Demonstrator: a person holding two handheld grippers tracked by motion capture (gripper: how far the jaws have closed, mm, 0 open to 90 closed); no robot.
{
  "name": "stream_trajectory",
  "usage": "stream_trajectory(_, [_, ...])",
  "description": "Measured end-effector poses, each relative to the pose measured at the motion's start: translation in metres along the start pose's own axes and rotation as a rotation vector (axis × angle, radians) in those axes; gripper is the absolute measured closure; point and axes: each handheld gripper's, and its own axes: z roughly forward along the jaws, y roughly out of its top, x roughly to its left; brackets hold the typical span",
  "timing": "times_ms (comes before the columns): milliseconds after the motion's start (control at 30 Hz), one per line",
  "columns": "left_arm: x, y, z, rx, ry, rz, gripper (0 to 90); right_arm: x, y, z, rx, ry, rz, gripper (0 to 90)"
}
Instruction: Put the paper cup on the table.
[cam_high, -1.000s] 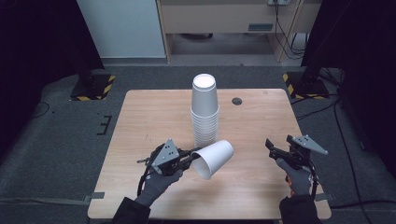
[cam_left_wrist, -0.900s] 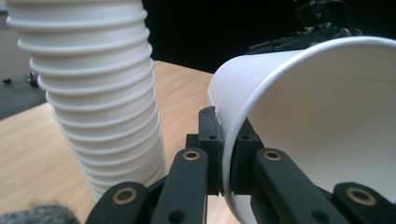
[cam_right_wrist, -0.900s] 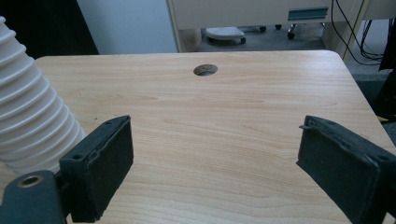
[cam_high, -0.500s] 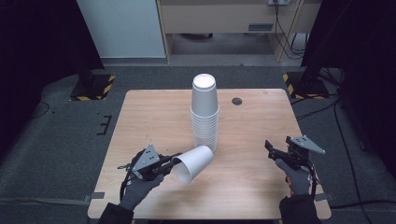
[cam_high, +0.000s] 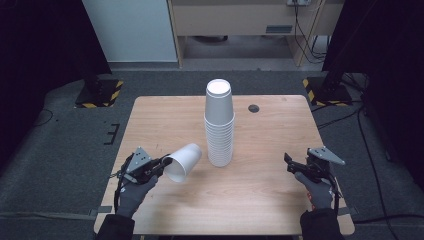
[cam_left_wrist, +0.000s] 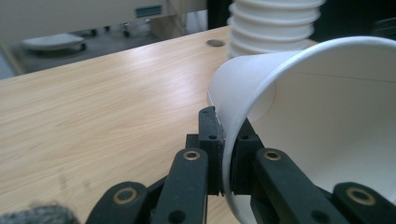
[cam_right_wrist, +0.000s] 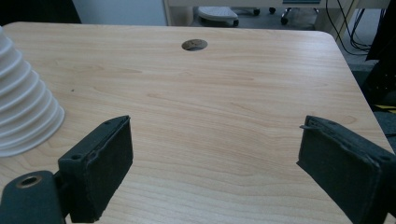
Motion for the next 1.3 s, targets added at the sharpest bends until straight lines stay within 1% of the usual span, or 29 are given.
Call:
stream_trajectory(33, [0.003,-0.001,-0.001,0.009,0.014,-0.003,85.6,0.000,-0.001,0.000,0.006,0.000,-0.004,10.1])
stream_trajectory(67, [0.006,-0.001,-0.001,0.022,0.031,0.004,85.6,0.000,-0.002,0.001,0.013,-0.004,-0.004,10.1])
stream_trajectory(100, [0.007,-0.001,-0.002,0.027,0.040,0.006,85.6,-0.001,-0.003,0.002,0.021,-0.009,-0.016,10.0])
stream_trajectory(200, [0.015,-0.001,-0.005,0.040,0.056,-0.011,85.6,-0.002,-0.007,0.006,0.046,-0.024,-0.036,9.8])
stream_trajectory(233, [0.017,-0.002,-0.005,0.043,0.060,-0.020,85.6,-0.002,-0.007,0.006,0.046,-0.024,-0.036,9.8])
stream_trajectory(267, [0.020,-0.001,-0.006,0.054,0.069,-0.025,85.6,-0.002,-0.008,0.006,0.051,-0.024,-0.038,9.8])
stream_trajectory(300, [0.022,-0.001,-0.006,0.065,0.077,-0.030,85.6,-0.002,-0.010,0.009,0.073,-0.021,-0.052,9.0])
stream_trajectory(333, [0.024,-0.001,-0.006,0.078,0.089,-0.032,85.6,-0.002,-0.010,0.009,0.073,-0.021,-0.052,9.0])
stream_trajectory(367, [0.028,0.000,-0.006,0.097,0.098,-0.044,85.6,-0.002,-0.011,0.010,0.084,-0.027,-0.071,8.9])
stream_trajectory(400, [0.030,0.000,-0.007,0.109,0.102,-0.051,85.6,-0.002,-0.014,0.012,0.101,-0.039,-0.102,8.5])
stream_trajectory(433, [0.033,0.000,-0.007,0.126,0.113,-0.057,85.6,-0.002,-0.014,0.012,0.101,-0.039,-0.102,8.5])
stream_trajectory(467, [0.038,0.000,-0.007,0.156,0.116,-0.077,85.7,-0.002,-0.015,0.013,0.109,-0.036,-0.104,8.5])
stream_trajectory(500, [0.039,0.000,-0.007,0.160,0.121,-0.084,85.6,-0.003,-0.018,0.014,0.120,-0.036,-0.106,8.4])
stream_trajectory(567, [0.045,-0.001,-0.009,0.191,0.137,-0.101,85.6,-0.005,-0.019,0.015,0.131,-0.036,-0.117,8.4])
stream_trajectory(733, [0.058,-0.001,-0.014,0.241,0.177,-0.139,85.7,-0.006,-0.022,0.016,0.143,-0.035,-0.120,8.3])
stream_trajectory(800, [0.064,-0.001,-0.016,0.262,0.192,-0.154,85.7,-0.005,-0.025,0.018,0.160,-0.031,-0.135,7.9])
stream_trajectory(833, [0.066,-0.001,-0.017,0.275,0.196,-0.162,85.7,-0.005,-0.025,0.018,0.160,-0.031,-0.135,7.9])
stream_trajectory(900, [0.071,0.000,-0.019,0.304,0.203,-0.179,85.7,-0.005,-0.029,0.020,0.183,-0.026,-0.138,7.9])
stream_trajectory(933, [0.073,0.002,-0.020,0.320,0.210,-0.180,85.7,-0.005,-0.029,0.020,0.183,-0.026,-0.138,7.9])
stream_trajectory(1033, [0.077,0.006,-0.023,0.364,0.221,-0.184,85.7,-0.004,-0.032,0.023,0.212,-0.020,-0.144,7.9])
stream_trajectory(1133, [0.079,0.013,-0.025,0.409,0.224,-0.191,85.7,-0.003,-0.034,0.025,0.236,-0.013,-0.152,7.9])
stream_trajectory(1167, [0.079,0.015,-0.026,0.425,0.224,-0.194,85.7,-0.003,-0.034,0.025,0.236,-0.013,-0.152,7.9])
stream_trajectory(1200, [0.080,0.018,-0.027,0.445,0.222,-0.198,85.7,-0.003,-0.035,0.025,0.235,-0.013,-0.153,8.0])
stream_trajectory(1233, [0.080,0.020,-0.027,0.476,0.220,-0.201,85.7,-0.003,-0.035,0.025,0.236,-0.014,-0.151,8.0])
stream_trajectory(1300, [0.080,0.023,-0.027,0.515,0.226,-0.205,85.7,-0.003,-0.036,0.026,0.244,-0.014,-0.156,8.0])
